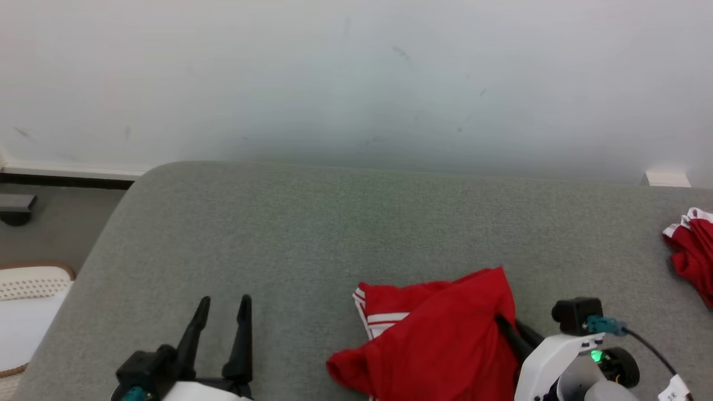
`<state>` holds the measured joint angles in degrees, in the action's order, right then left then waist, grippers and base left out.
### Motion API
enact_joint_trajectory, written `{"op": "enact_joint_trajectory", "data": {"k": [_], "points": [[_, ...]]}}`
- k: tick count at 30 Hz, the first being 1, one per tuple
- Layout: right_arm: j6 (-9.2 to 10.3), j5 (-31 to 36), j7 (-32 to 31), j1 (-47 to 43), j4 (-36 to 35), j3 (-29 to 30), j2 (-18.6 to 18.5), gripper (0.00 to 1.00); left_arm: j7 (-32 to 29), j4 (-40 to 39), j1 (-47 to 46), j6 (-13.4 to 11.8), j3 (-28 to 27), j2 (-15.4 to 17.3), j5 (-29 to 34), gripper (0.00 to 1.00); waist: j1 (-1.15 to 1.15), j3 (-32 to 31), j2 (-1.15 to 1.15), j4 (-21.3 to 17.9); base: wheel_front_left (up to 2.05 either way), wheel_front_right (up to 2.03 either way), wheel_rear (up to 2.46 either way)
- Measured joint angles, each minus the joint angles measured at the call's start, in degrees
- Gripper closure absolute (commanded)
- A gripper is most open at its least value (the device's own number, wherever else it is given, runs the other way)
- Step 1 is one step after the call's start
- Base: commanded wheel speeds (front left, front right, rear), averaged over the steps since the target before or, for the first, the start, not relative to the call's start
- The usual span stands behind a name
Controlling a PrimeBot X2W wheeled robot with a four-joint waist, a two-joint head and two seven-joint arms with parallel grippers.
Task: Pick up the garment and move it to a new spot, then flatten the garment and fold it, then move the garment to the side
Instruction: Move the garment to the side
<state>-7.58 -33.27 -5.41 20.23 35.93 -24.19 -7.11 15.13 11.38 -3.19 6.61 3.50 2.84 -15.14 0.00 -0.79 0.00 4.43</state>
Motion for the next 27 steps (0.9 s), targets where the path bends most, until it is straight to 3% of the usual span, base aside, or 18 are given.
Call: {"op": "enact_joint_trajectory", "data": {"k": [9, 27], "points": [[0.01, -0.1, 1.5, 5.6, -0.4, 3.0, -3.2, 1.00, 0.0, 0.3, -3.1, 0.4, 4.5, 0.0, -0.1, 0.00, 0.00, 0.4, 0.00, -5.3, 0.00, 0.00, 0.00], [0.02, -1.5, 3.0, 4.8, -0.9, 7.5, -5.8, 1.00, 0.0, 0.8, -5.0, 0.4, 11.5, 0.0, -0.6, 0.00, 0.00, 2.8, 0.00, -21.6, 0.00, 0.00, 0.00]]}}
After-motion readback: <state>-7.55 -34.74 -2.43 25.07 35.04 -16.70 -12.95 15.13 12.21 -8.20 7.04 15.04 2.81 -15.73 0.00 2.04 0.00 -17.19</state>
